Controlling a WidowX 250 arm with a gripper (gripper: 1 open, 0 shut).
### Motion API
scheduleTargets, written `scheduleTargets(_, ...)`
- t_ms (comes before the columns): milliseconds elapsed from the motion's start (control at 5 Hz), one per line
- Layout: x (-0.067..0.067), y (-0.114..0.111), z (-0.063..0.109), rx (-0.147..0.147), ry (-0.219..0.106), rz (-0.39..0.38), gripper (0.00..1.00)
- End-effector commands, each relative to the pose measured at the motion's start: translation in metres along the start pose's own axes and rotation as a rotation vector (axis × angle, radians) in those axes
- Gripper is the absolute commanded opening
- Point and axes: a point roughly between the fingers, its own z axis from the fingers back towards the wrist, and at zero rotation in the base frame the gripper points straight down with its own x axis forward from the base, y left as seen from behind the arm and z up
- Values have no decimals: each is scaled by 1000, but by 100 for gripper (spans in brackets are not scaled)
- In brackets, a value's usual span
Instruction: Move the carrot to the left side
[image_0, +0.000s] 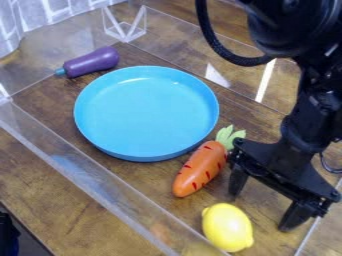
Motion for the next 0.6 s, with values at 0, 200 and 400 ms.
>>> scheduleTargets(0, 0, 0, 12, -9, -21, -21, 100)
scheduleTargets(200, -7, 15, 6, 0, -5, 15, 100)
scheduleTargets(400, -14, 30, 2, 10, 15, 54, 100)
